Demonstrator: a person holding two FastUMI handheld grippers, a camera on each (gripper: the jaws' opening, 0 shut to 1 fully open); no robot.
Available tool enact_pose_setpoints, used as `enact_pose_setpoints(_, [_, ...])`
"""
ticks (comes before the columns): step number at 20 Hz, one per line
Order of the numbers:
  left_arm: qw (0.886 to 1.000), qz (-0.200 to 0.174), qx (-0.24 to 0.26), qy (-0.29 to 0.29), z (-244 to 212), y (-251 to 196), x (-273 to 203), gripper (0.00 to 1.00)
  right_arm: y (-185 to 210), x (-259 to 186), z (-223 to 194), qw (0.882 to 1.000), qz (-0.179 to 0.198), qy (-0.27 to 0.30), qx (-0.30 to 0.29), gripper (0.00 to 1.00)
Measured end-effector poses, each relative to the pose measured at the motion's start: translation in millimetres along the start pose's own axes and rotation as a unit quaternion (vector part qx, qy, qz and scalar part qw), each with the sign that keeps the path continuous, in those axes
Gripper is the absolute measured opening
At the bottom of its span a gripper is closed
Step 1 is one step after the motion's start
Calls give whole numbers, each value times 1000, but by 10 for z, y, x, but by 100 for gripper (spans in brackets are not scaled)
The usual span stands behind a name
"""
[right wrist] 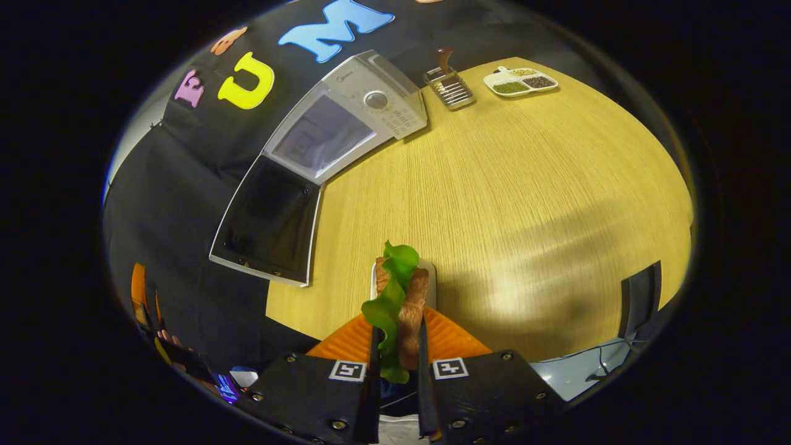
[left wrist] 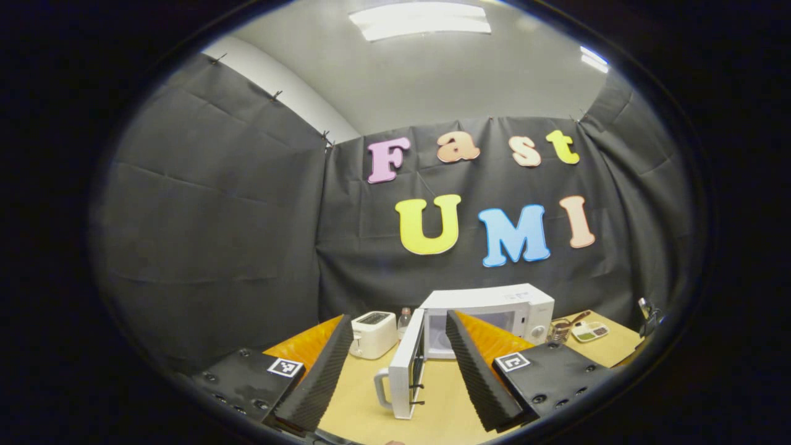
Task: Open the microwave oven with the left hand, put the food in, and close the microwave oven.
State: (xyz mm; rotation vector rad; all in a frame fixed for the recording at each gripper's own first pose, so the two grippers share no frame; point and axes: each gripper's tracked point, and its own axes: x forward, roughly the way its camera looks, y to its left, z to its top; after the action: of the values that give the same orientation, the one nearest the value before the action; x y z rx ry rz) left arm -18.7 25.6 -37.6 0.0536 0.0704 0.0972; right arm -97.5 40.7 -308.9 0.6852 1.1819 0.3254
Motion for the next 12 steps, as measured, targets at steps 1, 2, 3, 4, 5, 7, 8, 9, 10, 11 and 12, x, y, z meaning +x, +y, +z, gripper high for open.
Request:
enact_pose_setpoints(1, [1000,-3,-2,-2,7,-11,41,97,29,-27,47,1000,3,-5,4,25])
enact_pose_setpoints(2, [1000,-5,-4,-2,-7,-12,93,100,86,-51,104,1000,9,-13,9,25])
enact_pose_setpoints(3, [1000,-8,-5,-3,-12,-10,158,98,139,-78,174,1000,15,-21,14,25])
enact_pose_setpoints(4, [1000,-11,-9,-6,-16,-22,235,97,193,-101,244,999,18,-28,15,25])
enact_pose_setpoints(5, [1000,-16,-14,-5,-17,-36,321,97,248,-116,325,999,21,-36,14,25])
enact_pose_setpoints(7, [999,-24,-24,-5,-41,-50,485,93,367,-121,489,998,23,-53,6,25])
enact_pose_setpoints(8, [999,-28,-27,-8,-49,-42,572,94,437,-116,560,998,24,-62,1,25])
enact_pose_setpoints(9, [999,-32,-28,-9,-39,-36,655,93,506,-99,646,997,26,-70,-5,25])
enact_pose_setpoints(10, [999,-36,-26,-12,-32,-25,730,97,579,-74,709,996,29,-79,-9,25])
enact_pose_setpoints(11, [999,-38,-21,-16,-10,2,807,97,664,-22,778,996,35,-84,-10,24])
enact_pose_setpoints(12, [999,-39,-15,-20,11,54,875,97,746,20,831,995,39,-90,-11,24])
